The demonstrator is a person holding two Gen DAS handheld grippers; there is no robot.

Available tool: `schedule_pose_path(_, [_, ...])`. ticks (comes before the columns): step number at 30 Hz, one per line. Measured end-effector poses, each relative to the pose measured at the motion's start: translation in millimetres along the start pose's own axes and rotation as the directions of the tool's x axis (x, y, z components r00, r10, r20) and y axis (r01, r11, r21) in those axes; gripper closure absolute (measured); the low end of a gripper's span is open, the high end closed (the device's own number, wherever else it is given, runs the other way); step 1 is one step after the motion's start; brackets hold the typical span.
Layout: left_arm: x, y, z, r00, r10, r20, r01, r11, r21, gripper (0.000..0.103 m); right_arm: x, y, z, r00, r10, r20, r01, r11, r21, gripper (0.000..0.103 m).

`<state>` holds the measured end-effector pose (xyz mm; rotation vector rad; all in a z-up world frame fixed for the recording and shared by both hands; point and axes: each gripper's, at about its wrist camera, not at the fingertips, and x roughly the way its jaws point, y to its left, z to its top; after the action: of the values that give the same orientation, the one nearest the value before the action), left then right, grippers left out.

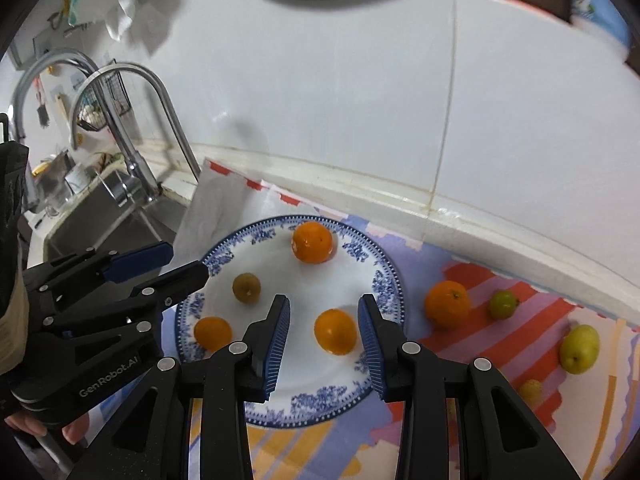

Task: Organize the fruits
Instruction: 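Move both open grippers back from the plate toward the remaining fruits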

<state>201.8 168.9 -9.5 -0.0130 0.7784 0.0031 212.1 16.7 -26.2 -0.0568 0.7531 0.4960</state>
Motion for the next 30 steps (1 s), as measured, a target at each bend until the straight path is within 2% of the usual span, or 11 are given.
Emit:
schedule_pose_path(4, [-20.1, -12.5, 0.1, 0.999, -0.015, 0.037, 0.015, 1.000, 0.010, 0.058, -25.8, -2.5, -4.8, 0.999, -0.004, 0.040, 0.004, 1.000, 0.007, 0.066])
schedule_pose_path(15, [-65.5, -54.3, -4.1, 0.993, -0.026, 0.113, 0.019, 0.998, 0.062, 0.043, -84.0, -21.2, -22.6, 0.992, -0.044, 0.119, 0.039, 0.998, 0.042, 0.066])
schedule_pose_path(17, [-73.5, -61.9, -4.7, 0.991, -0.030, 0.127, 0.022, 0.997, 0.068, 0.040, -94.8, -28.2, -27.9, 0.990, -0.060, 0.131, 0.052, 0.997, 0.060, 0.062])
schedule_pose_path(23, [-95.1, -87.7, -7.3, 0.985, -0.043, 0.165, 0.028, 0.996, 0.089, 0.033, -123.2, -48.0, -42.3, 0.983, -0.101, 0.156, 0.087, 0.992, 0.094, 0.061])
schedule_pose_path(26, [-101.6, -102.4, -10.0, 0.981, -0.040, 0.188, 0.020, 0.994, 0.107, 0.030, -136.7, -59.6, -50.1, 0.979, -0.118, 0.168, 0.100, 0.989, 0.112, 0.054])
schedule_pose_path(30, [-104.0, -117.5, -12.4, 0.979, -0.048, 0.199, 0.023, 0.992, 0.123, 0.027, -148.1, -73.0, -56.4, 0.973, -0.153, 0.175, 0.134, 0.984, 0.118, 0.054])
